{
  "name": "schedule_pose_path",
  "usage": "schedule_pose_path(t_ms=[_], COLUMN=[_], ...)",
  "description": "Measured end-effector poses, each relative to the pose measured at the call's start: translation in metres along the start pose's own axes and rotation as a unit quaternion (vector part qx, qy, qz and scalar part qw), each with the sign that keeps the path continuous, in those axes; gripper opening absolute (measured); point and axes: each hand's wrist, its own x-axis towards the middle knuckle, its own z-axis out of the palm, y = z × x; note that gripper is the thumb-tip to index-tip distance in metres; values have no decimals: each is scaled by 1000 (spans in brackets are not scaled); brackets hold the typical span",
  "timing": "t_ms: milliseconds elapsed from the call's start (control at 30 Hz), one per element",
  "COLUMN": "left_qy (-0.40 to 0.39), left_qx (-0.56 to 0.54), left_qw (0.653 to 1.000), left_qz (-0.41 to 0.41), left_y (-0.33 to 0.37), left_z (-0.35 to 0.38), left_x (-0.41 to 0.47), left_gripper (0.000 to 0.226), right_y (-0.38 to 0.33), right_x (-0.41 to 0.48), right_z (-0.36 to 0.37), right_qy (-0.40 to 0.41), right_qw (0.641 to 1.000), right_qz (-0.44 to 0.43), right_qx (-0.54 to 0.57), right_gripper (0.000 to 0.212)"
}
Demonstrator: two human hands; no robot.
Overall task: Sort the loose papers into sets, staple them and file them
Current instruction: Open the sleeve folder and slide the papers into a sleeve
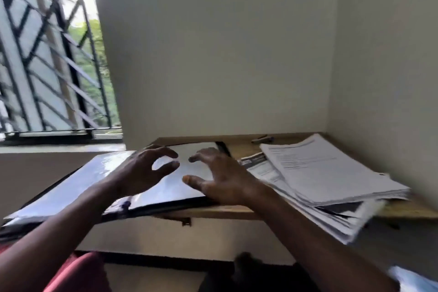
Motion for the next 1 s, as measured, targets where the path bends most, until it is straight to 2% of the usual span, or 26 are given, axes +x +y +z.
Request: schedule_pose_path(t_ms=[100,200,267,333,400,500,600,733,800,900,1000], left_qy=[9,-30,-38,-35,-53,-134,-175,-183,-184,-142,-54], left_qx=[-71,-219,-308,-359,-375,-374,-433,-472,-478,-499,-537], left_qw=[996,974,950,932,921,906,864,839,840,848,840], left_qz=[60,49,12,-40,-88,-144,-188,-198,-177,-111,-57], left_y=[106,169,197,221,241,260,270,282,292,302,295], left_z=[-9,18,42,58,70,84,95,106,108,97,80], left_x=[-14,-13,-1,11,24,43,56,53,52,52,61], left_gripper=[38,24,22,22,23,24,23,25,25,16,17], right_y=[50,105,141,167,187,197,198,197,197,197,195], right_x=[-27,-57,-75,-95,-109,-113,-109,-110,-111,-111,-108], right_z=[-40,-76,-93,-105,-104,-92,-90,-92,-92,-95,-110], right_qy=[52,110,113,124,128,85,64,81,98,210,348], right_qw=[995,979,966,947,922,903,904,905,906,899,881], right_qz=[89,165,209,257,296,357,354,344,341,327,294], right_qx=[7,-54,-100,-147,-214,-222,-233,-236,-232,-201,-129], right_gripper=[57,82,87,71,65,70,68,65,66,74,81])
